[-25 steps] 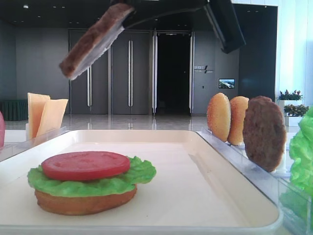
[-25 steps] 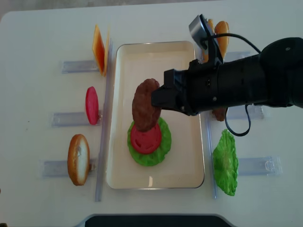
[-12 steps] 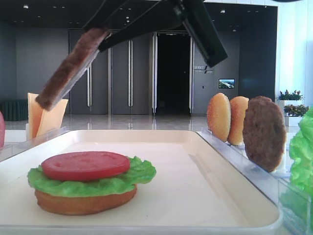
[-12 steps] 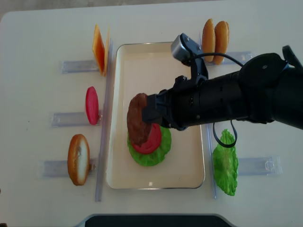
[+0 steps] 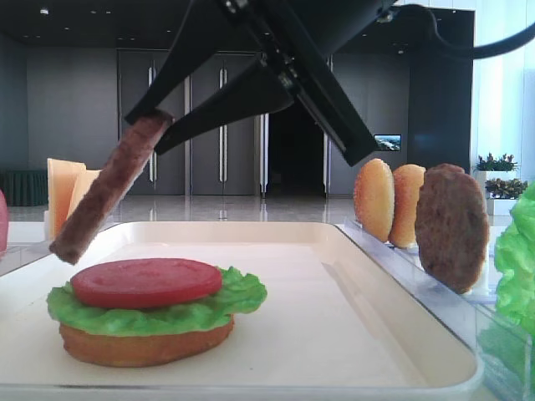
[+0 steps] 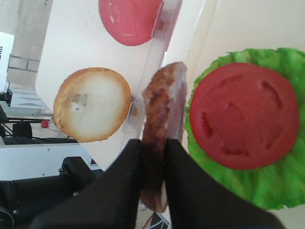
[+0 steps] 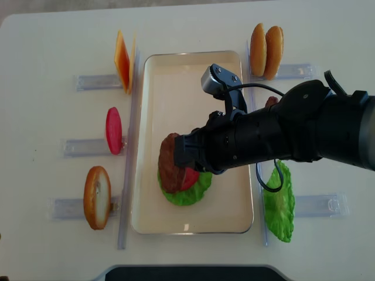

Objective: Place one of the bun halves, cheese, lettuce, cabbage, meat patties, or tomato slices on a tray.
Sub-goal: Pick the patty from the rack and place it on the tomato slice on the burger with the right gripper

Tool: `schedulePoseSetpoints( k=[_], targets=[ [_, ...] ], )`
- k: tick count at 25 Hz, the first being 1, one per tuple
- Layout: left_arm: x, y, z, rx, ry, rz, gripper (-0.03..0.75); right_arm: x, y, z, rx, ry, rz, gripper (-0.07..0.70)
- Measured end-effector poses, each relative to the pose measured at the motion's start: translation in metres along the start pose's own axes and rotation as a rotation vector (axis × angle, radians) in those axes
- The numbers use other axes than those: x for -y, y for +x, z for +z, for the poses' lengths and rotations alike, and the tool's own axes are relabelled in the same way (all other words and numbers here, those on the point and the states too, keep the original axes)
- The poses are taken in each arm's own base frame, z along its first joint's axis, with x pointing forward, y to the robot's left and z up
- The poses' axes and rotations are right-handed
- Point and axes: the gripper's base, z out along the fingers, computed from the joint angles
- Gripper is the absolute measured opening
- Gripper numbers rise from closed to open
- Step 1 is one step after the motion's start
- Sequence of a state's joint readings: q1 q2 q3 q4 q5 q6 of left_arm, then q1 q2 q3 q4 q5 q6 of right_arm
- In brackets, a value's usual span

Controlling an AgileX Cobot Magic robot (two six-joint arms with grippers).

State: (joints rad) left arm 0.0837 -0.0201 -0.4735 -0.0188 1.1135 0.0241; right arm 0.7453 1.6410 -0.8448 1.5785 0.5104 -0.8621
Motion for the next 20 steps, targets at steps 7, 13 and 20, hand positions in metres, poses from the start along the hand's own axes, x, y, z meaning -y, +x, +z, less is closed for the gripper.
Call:
schedulePoseSetpoints(
  k=[7,13,20],
  targets=[
    [0.0000,0.0000,0.0000,0.000,0.000,0.000,-0.004,0.0062,0.0007,0.0080,-0.017,0.012,0.017,0.142],
    [0.0000,0.0000,0.0000,0.000,0.000,0.000,-0.004,0.0037,0.0007,0.0079,-0.021,-0.012,0.029,0.142],
    [0.0000,0.0000,0.0000,0.000,0.000,0.000,-0.004,0.0005,-0.0050,0.0067,-0.011,-0.033,0.032,0.142]
  ],
)
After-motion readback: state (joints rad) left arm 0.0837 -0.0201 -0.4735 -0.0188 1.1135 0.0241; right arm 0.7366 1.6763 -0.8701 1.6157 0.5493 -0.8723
